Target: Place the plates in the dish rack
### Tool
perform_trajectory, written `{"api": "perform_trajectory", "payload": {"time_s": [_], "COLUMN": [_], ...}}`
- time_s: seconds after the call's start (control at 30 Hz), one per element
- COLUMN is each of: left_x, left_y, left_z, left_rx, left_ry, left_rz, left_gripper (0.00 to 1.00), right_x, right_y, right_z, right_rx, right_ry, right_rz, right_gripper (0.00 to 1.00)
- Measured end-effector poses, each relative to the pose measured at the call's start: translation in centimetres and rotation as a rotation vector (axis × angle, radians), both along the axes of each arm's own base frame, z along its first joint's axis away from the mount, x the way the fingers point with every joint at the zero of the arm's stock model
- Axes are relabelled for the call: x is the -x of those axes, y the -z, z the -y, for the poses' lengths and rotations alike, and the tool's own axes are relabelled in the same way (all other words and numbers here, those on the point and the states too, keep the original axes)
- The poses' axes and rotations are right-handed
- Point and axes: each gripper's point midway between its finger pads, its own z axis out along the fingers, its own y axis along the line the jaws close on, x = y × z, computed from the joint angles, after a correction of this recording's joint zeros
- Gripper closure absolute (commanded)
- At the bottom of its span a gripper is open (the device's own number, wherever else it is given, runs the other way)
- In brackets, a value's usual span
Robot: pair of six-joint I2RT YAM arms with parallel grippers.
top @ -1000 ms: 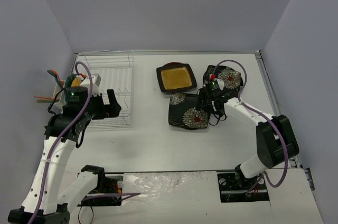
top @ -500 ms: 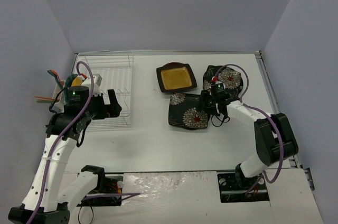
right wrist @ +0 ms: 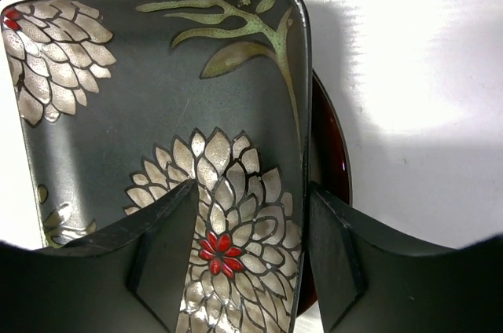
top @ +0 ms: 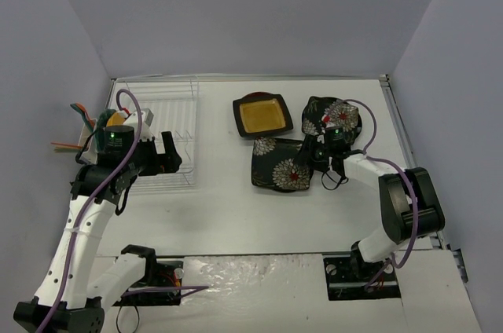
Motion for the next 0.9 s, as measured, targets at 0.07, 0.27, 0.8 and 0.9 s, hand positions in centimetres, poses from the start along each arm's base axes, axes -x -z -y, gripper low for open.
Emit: {"api": "perform_trajectory", "payload": {"time_s": [0.07,0.27,0.8,0.9], "left_x": [0.0,0.0,-0.2,-0.3], "left_y": [0.0,-0.1,-1.1,-1.4], "left_z": [0.1,0.4,2.4,3.2], "left_rx": [0.005,0.029,0.157,0.213], "left_ry": [0.000,0.002,0.008,0.010], "left_rz": [-0.001,-0.002,-0.001,-0.001], "left_gripper": [0.03,0.03,0.03,0.03], "right_x": [-0.2,-0.5,1.0,1.3], "right_y": [0.2,0.7,-2.6,-3.4], "right_z": [0.0,0.6,0.4,0.1], "right_rx": [-0.006,-0.013,-0.096,-0.129], "right_ry": [-0.001,0.019,0.046,0.048], "right_rz": [0.006,0.023,0.013,0.013], "right_gripper": [0.63,0.91,1.00,1.00]}}
